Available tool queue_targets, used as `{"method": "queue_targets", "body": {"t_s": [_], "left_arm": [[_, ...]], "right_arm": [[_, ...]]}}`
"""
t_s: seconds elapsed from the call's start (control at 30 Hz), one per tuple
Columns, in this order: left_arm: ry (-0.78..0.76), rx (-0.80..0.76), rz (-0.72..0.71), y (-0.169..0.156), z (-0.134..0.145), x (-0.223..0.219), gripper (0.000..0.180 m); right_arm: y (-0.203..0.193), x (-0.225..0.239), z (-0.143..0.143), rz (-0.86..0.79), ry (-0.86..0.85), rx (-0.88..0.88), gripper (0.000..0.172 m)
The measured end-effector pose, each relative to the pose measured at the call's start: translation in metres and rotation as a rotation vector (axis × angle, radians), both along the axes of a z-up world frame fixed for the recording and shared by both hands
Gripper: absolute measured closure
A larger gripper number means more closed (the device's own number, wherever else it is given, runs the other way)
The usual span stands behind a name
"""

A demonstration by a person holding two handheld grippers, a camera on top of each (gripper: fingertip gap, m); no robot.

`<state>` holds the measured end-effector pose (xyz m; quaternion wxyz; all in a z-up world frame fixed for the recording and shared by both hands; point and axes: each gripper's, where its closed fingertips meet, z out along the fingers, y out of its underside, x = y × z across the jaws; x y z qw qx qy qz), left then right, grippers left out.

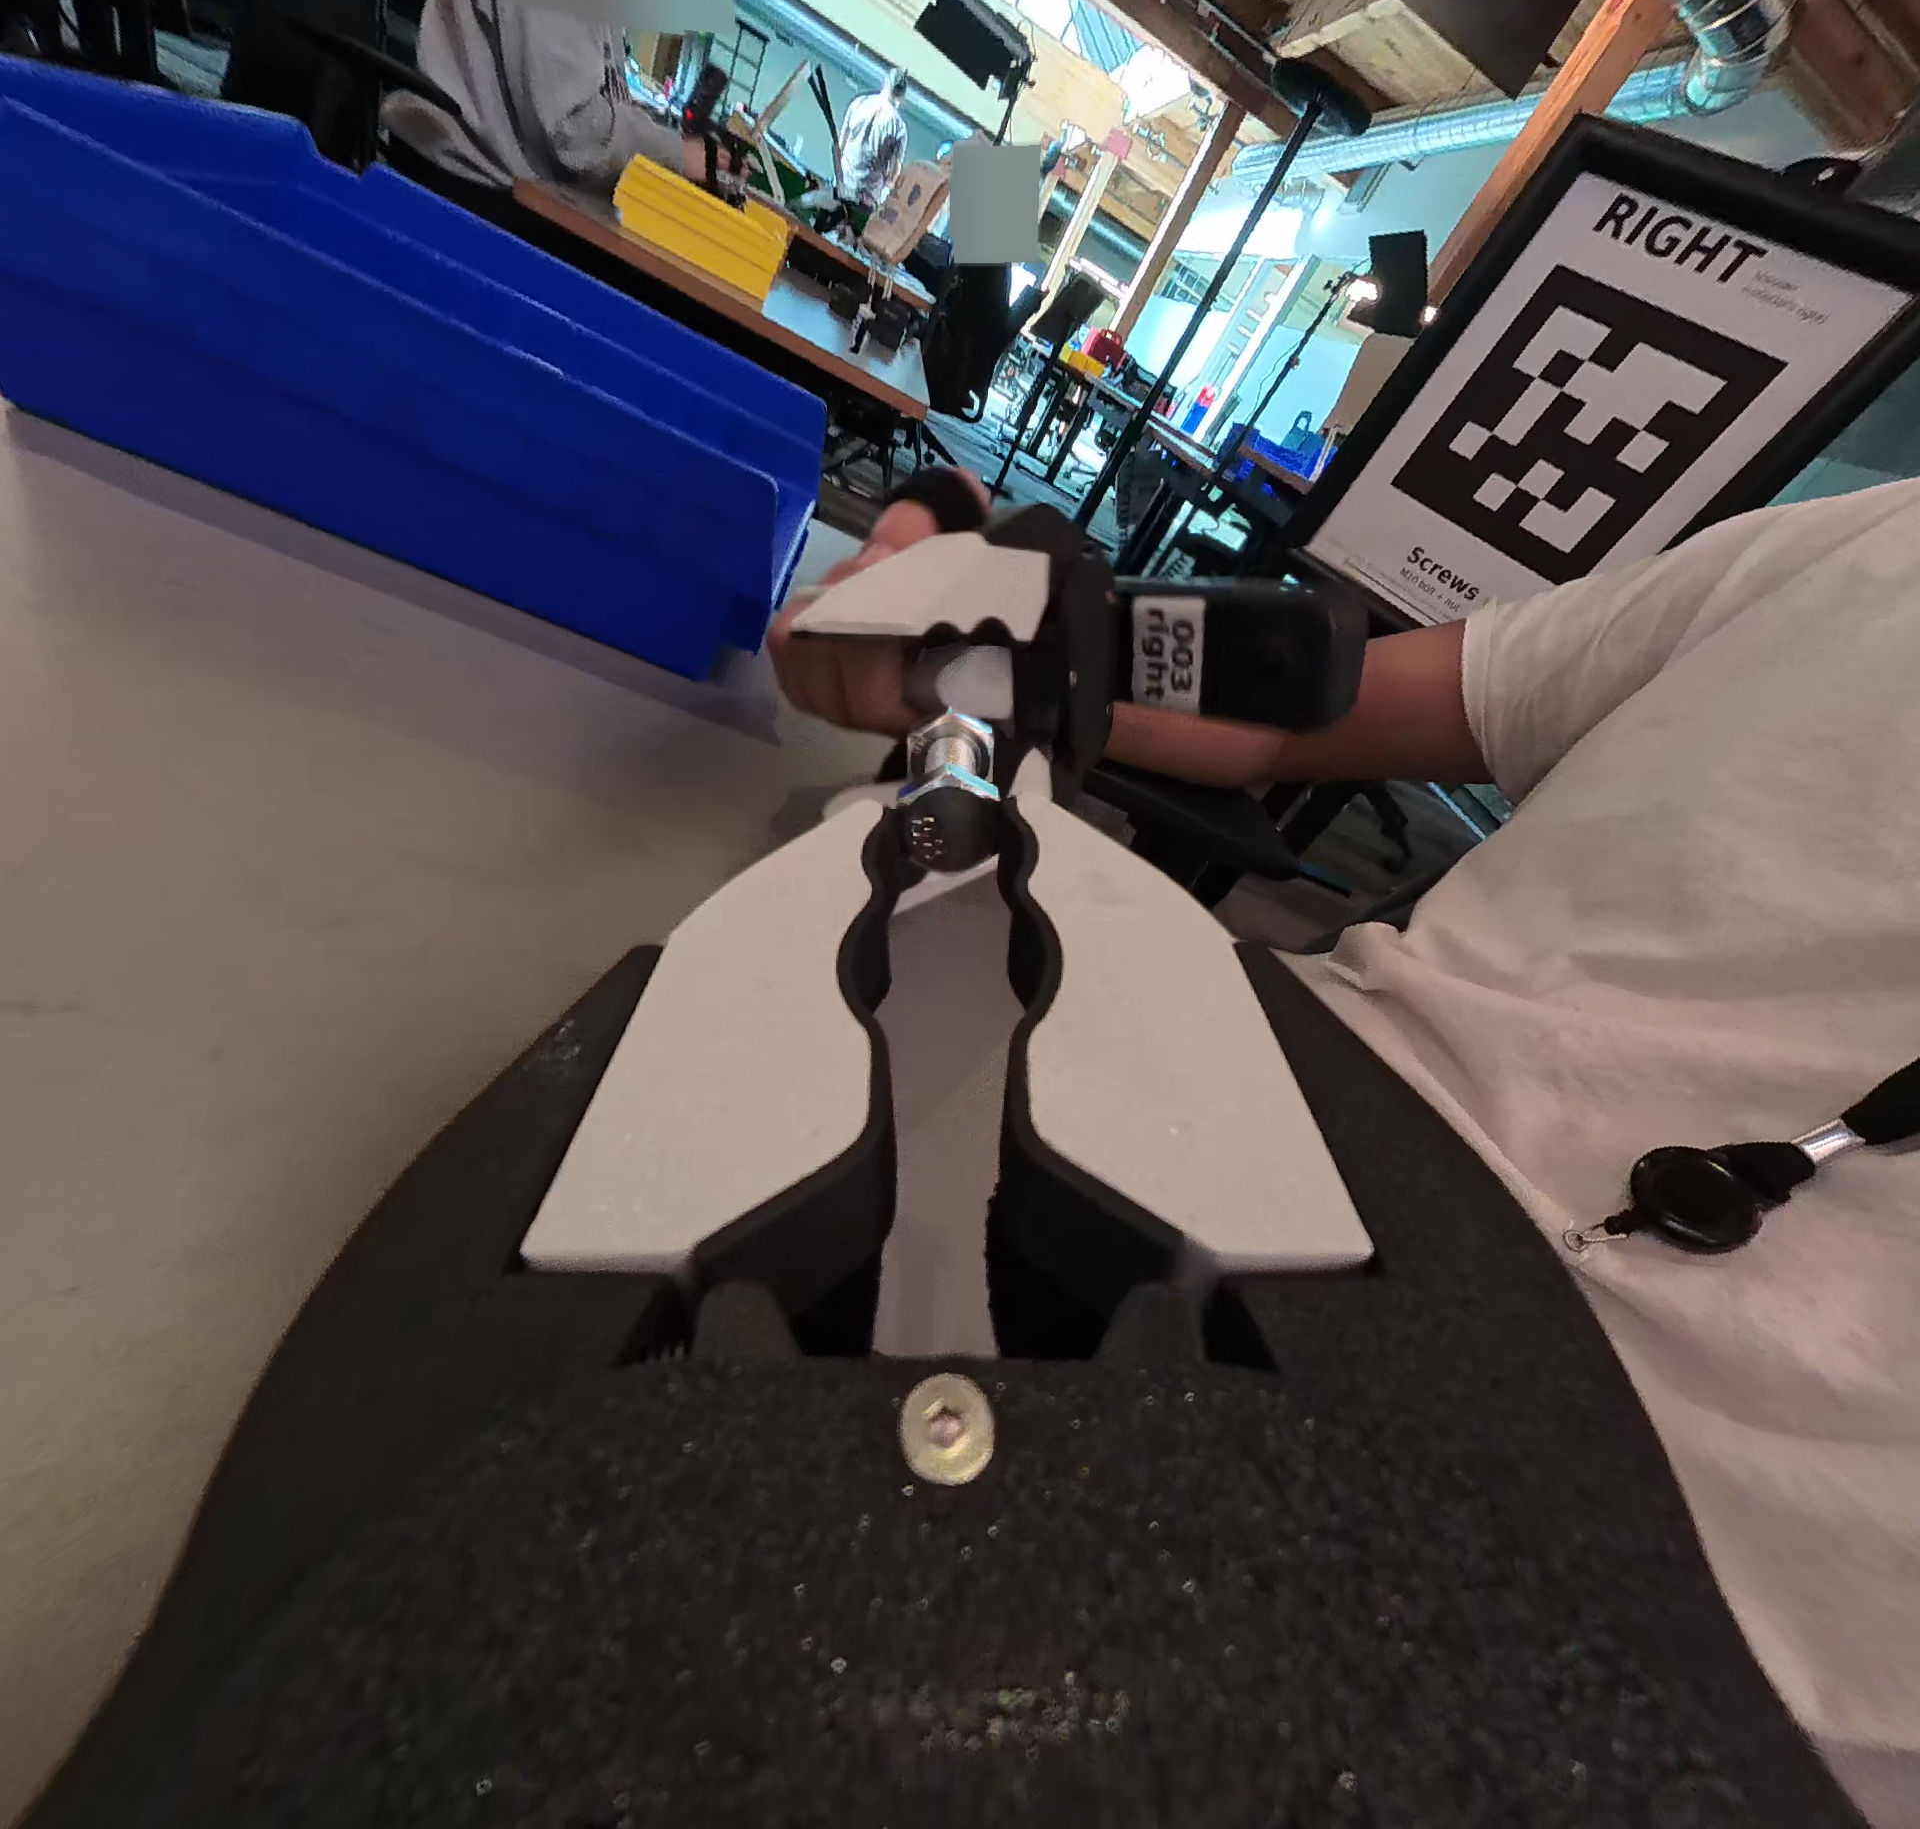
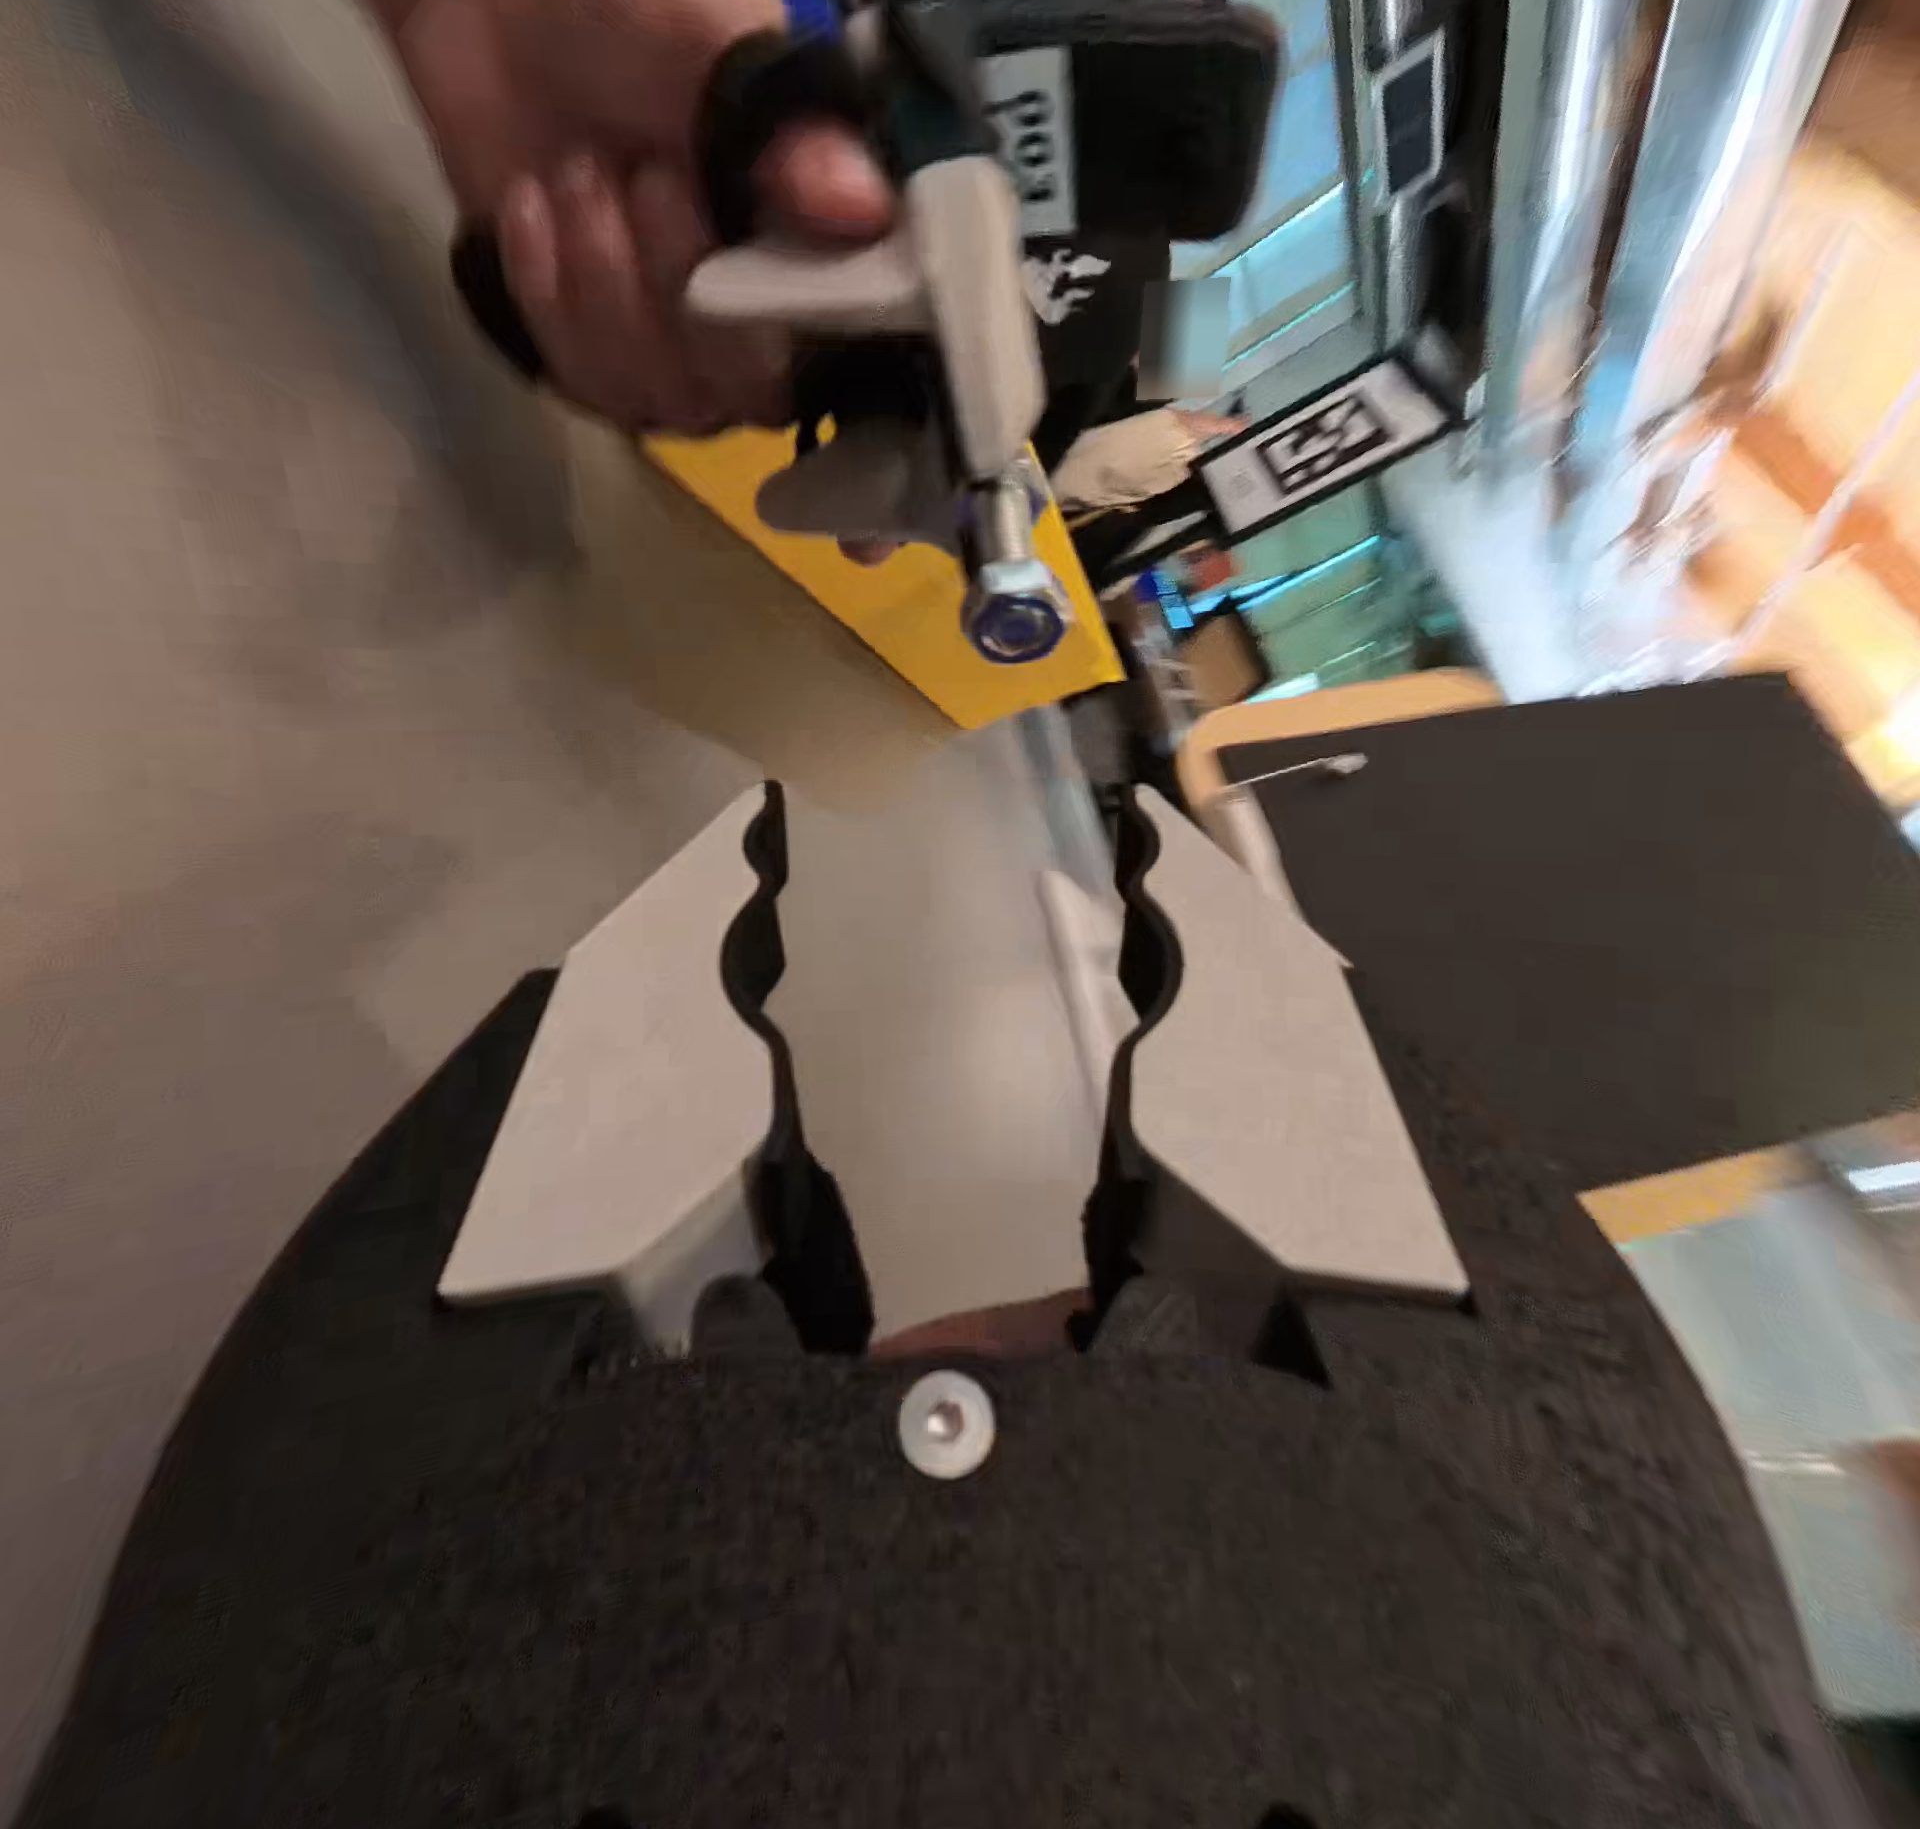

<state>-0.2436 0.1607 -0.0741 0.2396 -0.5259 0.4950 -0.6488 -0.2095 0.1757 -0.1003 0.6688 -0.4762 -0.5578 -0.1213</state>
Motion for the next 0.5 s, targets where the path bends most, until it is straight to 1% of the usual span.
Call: {"method": "queue_targets", "body": {"t_s": [0.03,0.1,0.13,0.2,0.33,0.43,0.5], "left_arm": [[0.010,-0.004,-0.005,-0.001,-0.002,0.001,0.163],[0.024,-0.010,-0.012,-0.002,-0.004,0.002,0.163],[0.030,-0.011,-0.017,-0.003,-0.005,0.003,0.163],[0.041,-0.011,-0.021,-0.005,-0.008,0.004,0.163],[0.044,-0.015,-0.033,-0.008,-0.008,0.006,0.163],[0.037,-0.019,-0.031,-0.007,-0.007,0.006,0.163],[0.040,-0.018,-0.031,-0.007,-0.007,0.006,0.163]], "right_arm": [[0.000,0.001,0.001,-0.029,-0.103,0.122,0.108],[-0.003,0.000,0.012,-0.066,-0.222,0.351,0.116],[-0.007,-0.002,0.018,-0.070,-0.249,0.437,0.121],[-0.012,-0.006,0.025,-0.066,-0.275,0.528,0.127],[-0.018,-0.011,0.028,-0.053,-0.275,0.561,0.136],[-0.018,-0.013,0.023,-0.043,-0.292,0.542,0.151],[-0.019,-0.014,0.019,-0.028,-0.292,0.517,0.153]]}}
